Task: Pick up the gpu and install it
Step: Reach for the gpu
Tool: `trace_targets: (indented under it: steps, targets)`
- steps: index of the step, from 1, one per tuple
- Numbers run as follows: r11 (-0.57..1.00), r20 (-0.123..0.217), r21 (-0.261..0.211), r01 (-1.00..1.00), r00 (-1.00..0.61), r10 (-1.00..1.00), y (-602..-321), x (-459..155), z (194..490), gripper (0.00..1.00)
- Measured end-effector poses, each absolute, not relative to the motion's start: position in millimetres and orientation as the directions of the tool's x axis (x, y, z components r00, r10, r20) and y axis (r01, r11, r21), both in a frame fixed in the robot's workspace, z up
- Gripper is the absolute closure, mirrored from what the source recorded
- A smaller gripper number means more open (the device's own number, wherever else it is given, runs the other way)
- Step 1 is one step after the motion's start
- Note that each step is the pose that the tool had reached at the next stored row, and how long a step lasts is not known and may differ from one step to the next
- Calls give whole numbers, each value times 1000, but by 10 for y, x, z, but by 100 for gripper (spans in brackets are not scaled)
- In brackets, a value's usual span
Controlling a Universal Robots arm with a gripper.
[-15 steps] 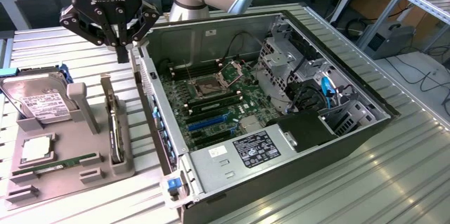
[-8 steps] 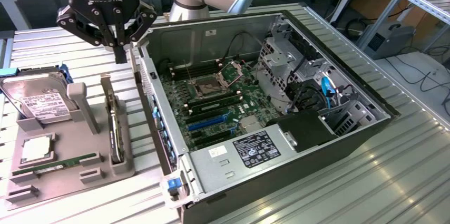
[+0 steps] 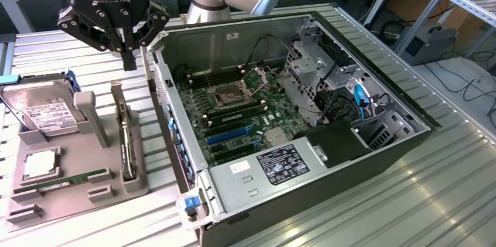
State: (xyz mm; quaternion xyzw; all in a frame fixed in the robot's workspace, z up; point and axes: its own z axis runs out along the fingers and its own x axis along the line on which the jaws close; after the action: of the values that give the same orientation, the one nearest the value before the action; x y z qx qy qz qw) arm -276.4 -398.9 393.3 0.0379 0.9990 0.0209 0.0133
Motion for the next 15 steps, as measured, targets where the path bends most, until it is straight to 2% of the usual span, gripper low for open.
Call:
trace_targets:
  steps: [15]
  targets:
    - [996,-25,42,75,-997,76,-3989,-2841,3933,89]
